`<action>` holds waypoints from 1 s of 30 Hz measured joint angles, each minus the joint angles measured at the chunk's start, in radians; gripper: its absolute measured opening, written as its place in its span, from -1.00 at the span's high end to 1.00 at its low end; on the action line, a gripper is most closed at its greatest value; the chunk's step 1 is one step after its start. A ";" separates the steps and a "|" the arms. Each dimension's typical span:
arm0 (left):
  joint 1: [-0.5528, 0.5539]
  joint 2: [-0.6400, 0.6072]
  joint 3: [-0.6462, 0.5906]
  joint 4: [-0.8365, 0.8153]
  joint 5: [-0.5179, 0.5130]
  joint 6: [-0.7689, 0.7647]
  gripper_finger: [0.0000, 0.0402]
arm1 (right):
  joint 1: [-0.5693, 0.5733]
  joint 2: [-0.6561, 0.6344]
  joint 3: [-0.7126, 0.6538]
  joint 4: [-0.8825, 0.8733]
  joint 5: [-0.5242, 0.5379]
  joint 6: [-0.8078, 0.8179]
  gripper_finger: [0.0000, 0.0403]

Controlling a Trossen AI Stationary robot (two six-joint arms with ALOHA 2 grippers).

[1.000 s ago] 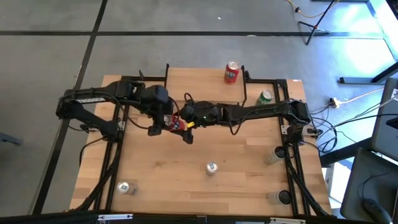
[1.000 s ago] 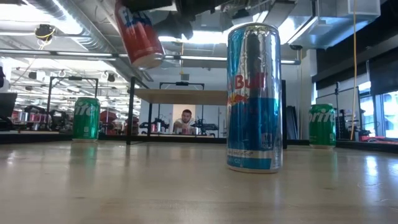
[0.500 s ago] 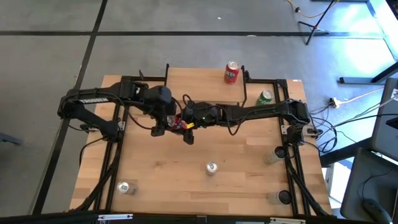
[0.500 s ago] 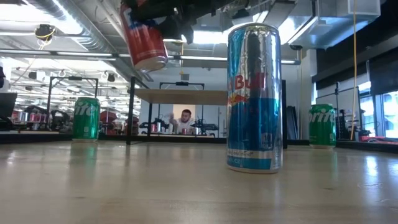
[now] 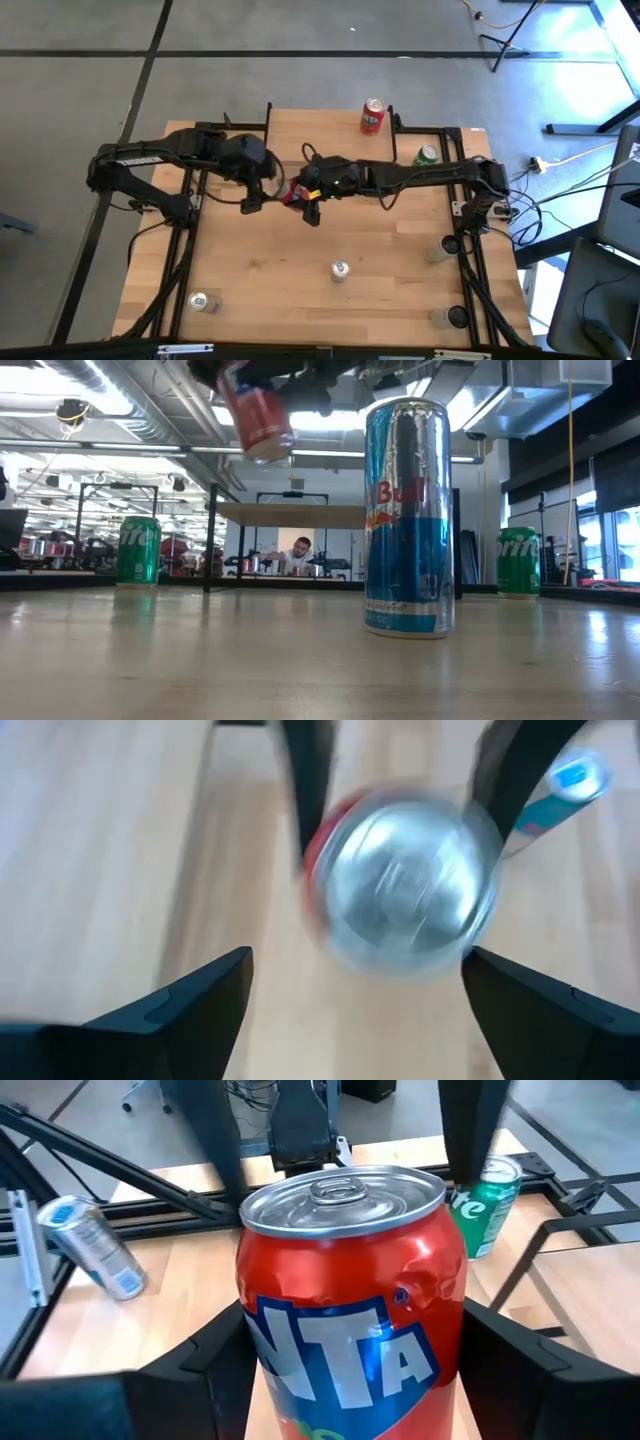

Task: Place canned beverage on shelf
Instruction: Put the red soda can on the shelf aligned with the other red soda can

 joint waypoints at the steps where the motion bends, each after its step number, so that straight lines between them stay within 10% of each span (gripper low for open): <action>1: 0.000 -0.014 0.000 -0.002 -0.006 0.000 -0.71 | -0.001 -0.011 0.001 -0.018 -0.002 -0.004 -0.26; 13: 0.000 -0.225 -0.062 0.024 -0.037 -0.073 -0.71 | -0.048 -0.231 -0.029 -0.253 0.119 -0.060 -0.26; 30: 0.000 -0.362 -0.289 0.200 -0.014 -0.244 -0.72 | -0.359 -0.589 -0.573 0.065 0.047 -0.027 -0.26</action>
